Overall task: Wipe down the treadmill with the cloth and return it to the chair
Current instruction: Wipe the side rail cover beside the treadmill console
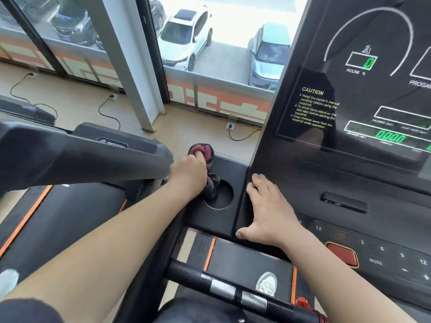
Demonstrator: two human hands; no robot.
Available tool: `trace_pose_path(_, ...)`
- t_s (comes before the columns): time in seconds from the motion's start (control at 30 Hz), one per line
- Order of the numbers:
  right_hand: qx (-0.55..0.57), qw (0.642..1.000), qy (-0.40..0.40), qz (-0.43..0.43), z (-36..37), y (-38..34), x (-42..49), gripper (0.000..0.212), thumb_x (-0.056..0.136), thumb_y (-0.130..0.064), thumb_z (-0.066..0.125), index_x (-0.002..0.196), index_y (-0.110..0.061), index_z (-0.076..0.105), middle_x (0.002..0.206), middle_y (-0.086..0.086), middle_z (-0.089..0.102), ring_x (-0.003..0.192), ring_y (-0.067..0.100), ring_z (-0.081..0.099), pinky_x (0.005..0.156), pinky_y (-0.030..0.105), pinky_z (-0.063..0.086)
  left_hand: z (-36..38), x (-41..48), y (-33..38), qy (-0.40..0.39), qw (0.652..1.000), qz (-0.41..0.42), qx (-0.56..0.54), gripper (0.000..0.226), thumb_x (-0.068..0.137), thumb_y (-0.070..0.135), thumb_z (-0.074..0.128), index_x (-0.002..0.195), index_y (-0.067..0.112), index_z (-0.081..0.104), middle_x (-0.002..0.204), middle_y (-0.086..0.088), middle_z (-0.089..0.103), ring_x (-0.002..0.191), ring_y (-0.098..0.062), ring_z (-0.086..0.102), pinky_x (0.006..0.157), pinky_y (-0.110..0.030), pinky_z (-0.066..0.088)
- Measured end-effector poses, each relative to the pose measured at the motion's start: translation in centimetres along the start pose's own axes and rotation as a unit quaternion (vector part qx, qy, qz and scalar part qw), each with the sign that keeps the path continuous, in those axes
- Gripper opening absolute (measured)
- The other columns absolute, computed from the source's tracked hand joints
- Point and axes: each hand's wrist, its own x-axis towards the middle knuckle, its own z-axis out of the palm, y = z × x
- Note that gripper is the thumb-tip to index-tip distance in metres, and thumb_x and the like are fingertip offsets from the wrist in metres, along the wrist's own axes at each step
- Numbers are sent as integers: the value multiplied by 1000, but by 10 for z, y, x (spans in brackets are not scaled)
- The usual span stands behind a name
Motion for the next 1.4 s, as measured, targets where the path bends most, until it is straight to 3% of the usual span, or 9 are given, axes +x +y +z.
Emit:
trace_pose_path(0.1,9,1000,-1,-4,0,4,0,128,64,-71,75,161,-15,12,170,0,-9,155,18,-12,128,38,6,-7,12,26,-17,1000,9,-11,49,99,19,46,146,9,37,140,-14,55,127,-36,53,90,-44,50)
trace_pose_path(0.33,22,1000,14,-16,7,14,2,130,62,-77,72,162,-19,13,170,-4,-10,155,14,-13,128,37,5,21,-29,62,11,984,175,-23,49,104,27,39,152,19,30,132,-8,58,116,-33,55,75,-42,43)
trace_pose_path(0.47,33,999,14,-34,8,19,3,128,64,-82,67,162,-20,12,170,-5,-9,155,12,-13,128,36,3,13,6,47,30,994,109,-2,48,104,23,37,151,18,33,130,-10,61,115,-35,58,71,-40,39)
trace_pose_path(0.53,56,997,25,-41,8,24,3,113,75,-78,62,162,-21,17,170,-7,-5,155,9,-11,128,33,3,11,-3,58,25,995,81,-51,47,105,26,37,151,17,35,128,-10,62,113,-35,59,72,-40,41)
trace_pose_path(0.63,83,995,27,-54,6,36,3,75,98,-54,51,161,-24,24,170,-12,0,155,3,-7,126,25,2,19,-43,66,16,985,141,-98,40,106,34,35,142,19,44,120,-8,64,107,-35,62,80,-43,52)
trace_pose_path(0.8,110,991,58,-53,2,39,5,49,104,-31,46,152,-24,44,167,-13,21,154,2,10,123,24,17,13,-60,42,-24,977,194,-86,28,106,38,33,116,27,57,105,-2,66,97,-30,63,74,-40,52)
trace_pose_path(0.97,167,972,145,-80,11,18,-2,41,97,-15,55,137,-21,62,153,-8,48,148,9,31,116,30,35,20,-74,74,-23,992,72,-100,40,105,32,38,145,31,39,121,-6,57,114,-32,56,81,-42,48)
trace_pose_path(1.23,197,972,69,-105,19,16,-1,42,102,-34,51,143,-28,55,152,-17,47,145,1,34,112,27,36,44,-139,35,-24,999,-14,-28,52,103,25,43,151,32,27,116,-5,58,109,-32,62,73,-41,46)
trace_pose_path(1.4,278,944,102,-145,15,-3,-6,31,99,-27,57,128,-22,67,128,-13,64,114,9,61,98,30,49,29,-132,35,-17,983,-169,-72,39,107,31,33,144,19,39,126,-10,60,114,-36,61,81,-42,47)
